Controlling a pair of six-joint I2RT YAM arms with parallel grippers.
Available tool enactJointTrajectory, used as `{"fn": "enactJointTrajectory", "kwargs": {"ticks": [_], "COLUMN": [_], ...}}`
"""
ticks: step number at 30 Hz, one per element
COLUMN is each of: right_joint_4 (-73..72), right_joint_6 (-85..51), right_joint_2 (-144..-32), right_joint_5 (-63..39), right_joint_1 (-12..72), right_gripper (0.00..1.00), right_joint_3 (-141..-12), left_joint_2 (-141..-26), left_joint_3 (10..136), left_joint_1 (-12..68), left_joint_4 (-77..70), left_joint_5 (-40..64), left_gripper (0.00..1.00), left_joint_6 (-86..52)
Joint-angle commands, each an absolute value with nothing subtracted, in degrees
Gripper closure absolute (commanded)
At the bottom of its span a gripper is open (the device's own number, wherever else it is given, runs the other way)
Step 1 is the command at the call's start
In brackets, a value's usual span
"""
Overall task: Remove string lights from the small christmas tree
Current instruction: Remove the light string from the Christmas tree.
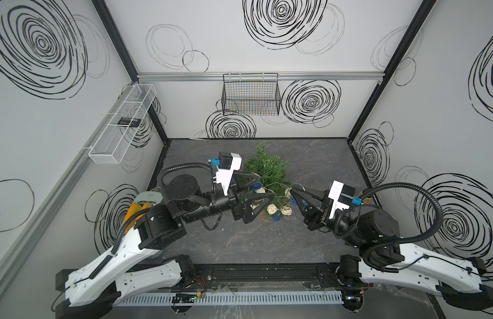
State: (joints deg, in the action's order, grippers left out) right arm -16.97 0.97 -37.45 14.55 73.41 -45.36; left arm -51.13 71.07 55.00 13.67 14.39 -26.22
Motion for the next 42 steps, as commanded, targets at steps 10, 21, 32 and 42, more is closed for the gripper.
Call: {"fn": "enactJointTrajectory", "kwargs": {"ticks": [10, 21, 32, 42], "right_joint_4": [-14.16, -10.86, -15.06, -15.42], "right_joint_6": [4.16, 8.55, 20.07, 19.34], "right_joint_2": [-32.92, -32.18, -38.45, -43.77], "right_joint_5": [18.07, 23.05, 37.81, 40.80], "right_joint_1": [73.71, 73.66, 73.57, 59.65], "right_gripper": [1.00, 1.00, 1.00, 1.00], "right_joint_3": [-49.40, -57.50, -63.20, -69.76], "left_joint_2": [-52.20, -47.96, -40.83, -39.12], "left_joint_3": [64.68, 57.93, 60.26, 59.78], "left_joint_1": [54.89, 55.15, 55.11, 55.12], "left_joint_4": [7.52, 14.02, 17.59, 17.71], "left_joint_5": [36.64, 33.56, 10.90, 4.37], "left_gripper": [0.04, 0.04, 0.04, 0.04], "left_joint_6": [-32.20, -31.57, -27.04, -26.85]}}
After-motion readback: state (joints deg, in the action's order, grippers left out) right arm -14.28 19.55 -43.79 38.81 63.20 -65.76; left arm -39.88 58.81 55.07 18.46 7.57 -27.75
